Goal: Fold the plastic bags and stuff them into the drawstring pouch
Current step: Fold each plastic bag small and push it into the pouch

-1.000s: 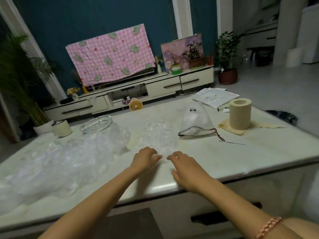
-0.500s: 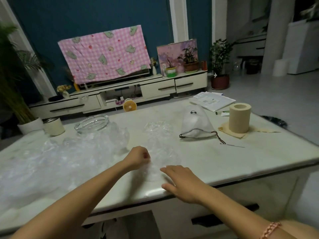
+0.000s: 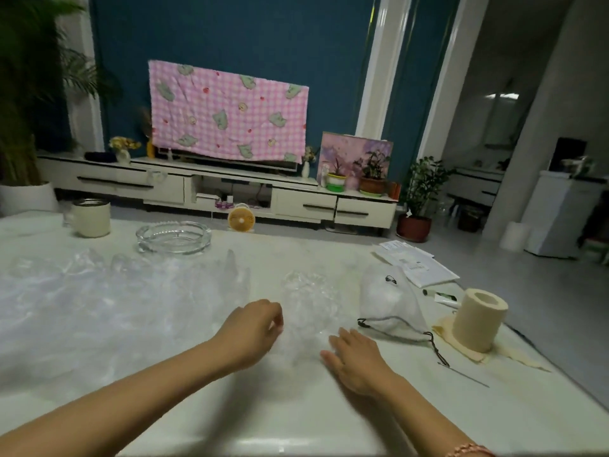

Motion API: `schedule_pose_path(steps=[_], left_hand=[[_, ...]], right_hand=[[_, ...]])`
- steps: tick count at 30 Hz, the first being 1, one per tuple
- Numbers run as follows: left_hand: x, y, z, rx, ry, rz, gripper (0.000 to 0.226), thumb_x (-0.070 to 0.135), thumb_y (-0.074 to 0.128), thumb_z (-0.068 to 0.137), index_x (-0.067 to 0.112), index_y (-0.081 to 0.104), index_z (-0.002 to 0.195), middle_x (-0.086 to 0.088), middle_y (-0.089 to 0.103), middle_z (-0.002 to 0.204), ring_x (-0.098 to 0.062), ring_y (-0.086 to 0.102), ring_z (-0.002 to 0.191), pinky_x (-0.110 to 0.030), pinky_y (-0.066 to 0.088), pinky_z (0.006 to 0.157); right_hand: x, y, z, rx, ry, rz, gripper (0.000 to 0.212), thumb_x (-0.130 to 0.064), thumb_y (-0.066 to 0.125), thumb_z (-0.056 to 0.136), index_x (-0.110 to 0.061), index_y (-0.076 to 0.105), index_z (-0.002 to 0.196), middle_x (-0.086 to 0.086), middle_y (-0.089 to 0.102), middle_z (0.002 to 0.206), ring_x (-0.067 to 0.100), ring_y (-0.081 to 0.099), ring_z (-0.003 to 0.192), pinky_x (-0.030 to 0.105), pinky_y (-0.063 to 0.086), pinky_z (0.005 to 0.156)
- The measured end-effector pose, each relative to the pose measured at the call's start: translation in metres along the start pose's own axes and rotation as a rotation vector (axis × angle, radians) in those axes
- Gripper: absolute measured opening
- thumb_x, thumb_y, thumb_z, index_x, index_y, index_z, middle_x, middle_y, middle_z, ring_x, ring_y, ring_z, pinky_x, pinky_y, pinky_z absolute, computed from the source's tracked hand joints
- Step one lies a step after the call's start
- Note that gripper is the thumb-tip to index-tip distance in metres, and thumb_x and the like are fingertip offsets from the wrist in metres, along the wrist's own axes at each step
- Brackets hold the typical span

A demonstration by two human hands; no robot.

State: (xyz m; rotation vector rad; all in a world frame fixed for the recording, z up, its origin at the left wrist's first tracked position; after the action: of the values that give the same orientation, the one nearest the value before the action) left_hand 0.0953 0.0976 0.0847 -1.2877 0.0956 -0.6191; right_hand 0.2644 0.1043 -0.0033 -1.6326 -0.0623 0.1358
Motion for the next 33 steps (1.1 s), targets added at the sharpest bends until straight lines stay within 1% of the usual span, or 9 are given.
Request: schedule_pose_path(steps=[4,10,14,16,18,21,24,28,33], left_hand=[[0.010,0.012,-0.020,-0.021,-0.022,0.145,0.022,0.032,0.037,0.098,0.015,0.053,0.101,0.001,0.054,0.096,-0.019,0.049,0.087,-0.028,0.034,0.071],[0.005,0.053,-0.018,-0.072,-0.183,-0.509,0.022,0.039,0.046,0.096,0.021,0.051,0.085,0.001,0.060,0.082,-0.010,0.054,0.064,-0.022,0.043,0.062],[-0.019,0.019,-0.020,0.257,-0.201,-0.403,0.015,0.022,0.044,0.097,0.022,0.058,0.103,0.004,0.055,0.101,-0.012,0.052,0.090,-0.021,0.037,0.076],[-0.013,0.024,-0.022,0.198,-0.171,-0.295,0.030,0.025,0.038,0.100,0.017,0.052,0.125,0.001,0.050,0.124,-0.015,0.046,0.116,-0.022,0.035,0.091],[-0.002,0.050,-0.027,-0.016,-0.150,-0.114,0.048,0.034,0.029,0.102,0.014,0.030,0.145,-0.004,0.029,0.151,-0.019,0.025,0.139,-0.026,0.019,0.110],[-0.003,0.086,-0.043,-0.265,-0.147,0.074,0.067,0.052,0.010,0.097,0.015,-0.002,0.151,-0.006,-0.007,0.159,-0.020,-0.008,0.146,-0.035,-0.006,0.117],[-0.016,0.097,-0.055,-0.299,-0.157,0.120,0.091,0.064,-0.017,0.070,0.015,-0.020,0.146,-0.008,-0.024,0.155,-0.021,-0.021,0.143,-0.035,-0.017,0.112],[-0.025,0.097,-0.068,-0.345,-0.206,0.101,0.116,0.081,-0.038,0.031,0.017,-0.035,0.128,0.000,-0.040,0.139,-0.023,-0.029,0.140,-0.037,-0.019,0.111],[-0.031,0.094,-0.070,-0.320,-0.204,0.097,0.120,0.082,-0.035,0.035,0.019,-0.031,0.137,-0.007,-0.034,0.150,-0.022,-0.030,0.139,-0.036,-0.019,0.110]], right_hand=[[0.017,-0.034,0.020,0.179,0.043,-0.009,0.051,-0.027,0.030,0.102,-0.019,0.015,0.150,0.010,0.003,0.159,0.024,0.004,0.146,0.032,0.007,0.115],[0.009,-0.069,-0.031,0.414,-0.047,0.441,0.038,-0.002,0.047,0.091,-0.015,0.051,0.126,-0.004,0.049,0.127,0.012,0.042,0.121,0.016,0.027,0.097],[-0.009,-0.066,-0.055,0.445,-0.122,0.656,0.029,-0.002,0.048,0.091,-0.026,0.055,0.106,-0.017,0.057,0.106,-0.003,0.052,0.101,0.005,0.036,0.084],[-0.026,-0.059,-0.050,0.421,-0.175,0.600,0.028,-0.002,0.047,0.093,-0.024,0.056,0.108,-0.016,0.056,0.107,-0.006,0.051,0.097,0.000,0.034,0.084],[-0.053,-0.047,-0.041,0.349,-0.265,0.487,0.032,-0.005,0.044,0.095,-0.020,0.055,0.121,-0.012,0.054,0.120,-0.002,0.048,0.107,-0.001,0.030,0.091],[-0.090,-0.022,-0.033,0.166,-0.376,0.383,0.042,-0.018,0.035,0.102,-0.021,0.035,0.143,-0.009,0.035,0.147,-0.001,0.030,0.132,-0.002,0.009,0.101],[-0.097,0.000,-0.029,0.008,-0.378,0.296,0.053,-0.041,0.019,0.102,-0.024,0.010,0.151,-0.009,0.007,0.158,0.003,0.004,0.144,0.007,-0.006,0.106],[-0.082,0.015,-0.026,-0.074,-0.353,0.112,0.088,-0.070,-0.008,0.072,-0.029,-0.004,0.151,-0.012,-0.014,0.157,0.000,-0.016,0.142,0.021,-0.015,0.112],[-0.078,0.015,-0.032,-0.025,-0.345,0.134,0.083,-0.069,-0.005,0.077,-0.031,0.001,0.151,-0.016,-0.009,0.156,-0.002,-0.014,0.141,0.022,-0.012,0.113]])
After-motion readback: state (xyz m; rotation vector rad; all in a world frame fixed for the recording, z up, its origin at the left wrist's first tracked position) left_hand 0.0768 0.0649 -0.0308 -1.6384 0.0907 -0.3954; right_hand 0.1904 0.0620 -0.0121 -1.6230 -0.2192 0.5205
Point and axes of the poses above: each hand's wrist, its own z-axis towards the middle knuckle, its own y-axis out of the palm, x = y × z, the point moved 9 cm from there along z, towards the middle knuckle
